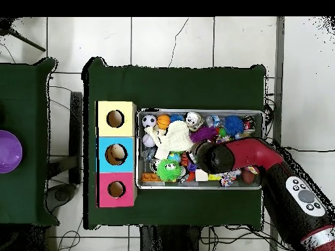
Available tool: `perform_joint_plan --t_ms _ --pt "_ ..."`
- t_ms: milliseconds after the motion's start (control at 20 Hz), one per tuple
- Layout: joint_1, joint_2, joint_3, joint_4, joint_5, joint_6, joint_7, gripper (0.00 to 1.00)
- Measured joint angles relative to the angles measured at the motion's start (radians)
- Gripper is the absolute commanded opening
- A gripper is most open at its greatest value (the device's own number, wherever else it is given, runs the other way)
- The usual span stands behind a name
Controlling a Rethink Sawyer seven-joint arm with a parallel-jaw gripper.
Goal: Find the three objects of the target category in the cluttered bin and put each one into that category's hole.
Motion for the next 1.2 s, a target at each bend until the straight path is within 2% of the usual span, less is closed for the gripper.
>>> perform_joint_plan --t_ms 800,1200 --pt "0.004 -0.019 -0.007 -0.010 0.004 0.000 0.000 1.00" --pt "0.050 -0.069 -0.077 0.018 0.025 -0.019 0.006 1.00"
